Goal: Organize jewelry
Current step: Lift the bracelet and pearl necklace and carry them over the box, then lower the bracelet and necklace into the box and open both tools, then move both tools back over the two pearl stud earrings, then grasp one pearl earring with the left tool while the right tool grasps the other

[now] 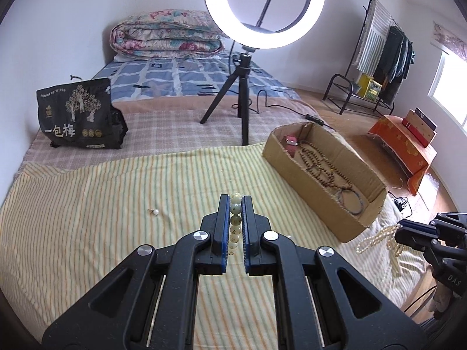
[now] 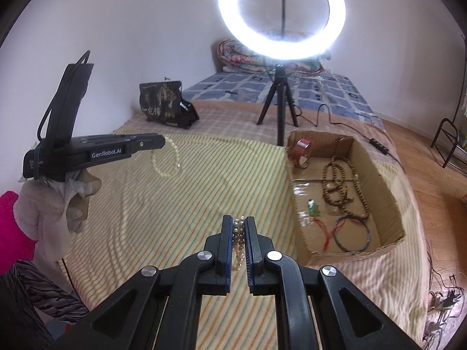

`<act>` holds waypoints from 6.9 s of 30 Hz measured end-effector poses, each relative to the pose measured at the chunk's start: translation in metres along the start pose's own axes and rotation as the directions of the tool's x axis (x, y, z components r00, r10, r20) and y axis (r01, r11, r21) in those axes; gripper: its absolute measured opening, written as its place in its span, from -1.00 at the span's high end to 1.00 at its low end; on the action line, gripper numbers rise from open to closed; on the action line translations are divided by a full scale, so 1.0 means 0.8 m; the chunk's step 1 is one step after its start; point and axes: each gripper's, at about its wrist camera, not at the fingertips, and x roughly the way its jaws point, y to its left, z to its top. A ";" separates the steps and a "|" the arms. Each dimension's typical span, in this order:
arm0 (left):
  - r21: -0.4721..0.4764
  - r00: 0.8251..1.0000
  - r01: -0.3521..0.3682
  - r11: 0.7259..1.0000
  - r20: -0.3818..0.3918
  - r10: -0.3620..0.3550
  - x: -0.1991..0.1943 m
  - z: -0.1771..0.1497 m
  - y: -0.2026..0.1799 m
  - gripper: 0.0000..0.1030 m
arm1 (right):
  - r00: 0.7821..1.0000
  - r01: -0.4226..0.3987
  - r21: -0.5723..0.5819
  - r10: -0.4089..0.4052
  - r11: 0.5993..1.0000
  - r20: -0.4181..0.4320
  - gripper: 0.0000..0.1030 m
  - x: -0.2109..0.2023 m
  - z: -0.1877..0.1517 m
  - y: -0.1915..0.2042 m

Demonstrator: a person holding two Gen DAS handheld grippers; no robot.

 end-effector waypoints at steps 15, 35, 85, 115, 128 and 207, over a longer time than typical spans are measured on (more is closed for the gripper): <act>0.028 0.997 0.073 0.997 0.020 -0.074 0.019 0.037 -0.069 0.90 | 0.996 0.063 0.075 -0.068 0.995 0.059 0.90 -0.031 0.018 -0.069; 0.072 0.991 0.135 0.988 -0.007 -0.134 0.089 0.071 -0.145 0.90 | 0.994 0.098 0.133 -0.103 0.986 0.033 0.90 -0.002 0.029 -0.141; 0.135 0.993 0.099 0.986 -0.075 -0.089 0.161 0.079 -0.195 0.16 | 0.991 0.125 0.208 -0.111 0.970 -0.076 -0.51 0.042 0.008 -0.183; 0.125 0.999 0.027 0.992 0.033 -0.031 0.063 0.084 -0.139 -0.30 | 0.969 0.245 0.152 -0.241 0.957 -0.046 -0.99 0.010 0.016 -0.120; 0.118 0.998 -0.042 0.992 0.044 0.037 0.033 0.070 -0.061 -0.30 | 0.981 0.193 0.107 -0.193 0.975 -0.014 -0.99 0.007 0.022 -0.059; 0.162 0.980 -0.092 0.982 -0.159 0.118 0.166 -0.037 0.129 0.66 | 0.985 0.030 0.037 -0.023 0.999 -0.173 0.87 0.216 -0.020 0.002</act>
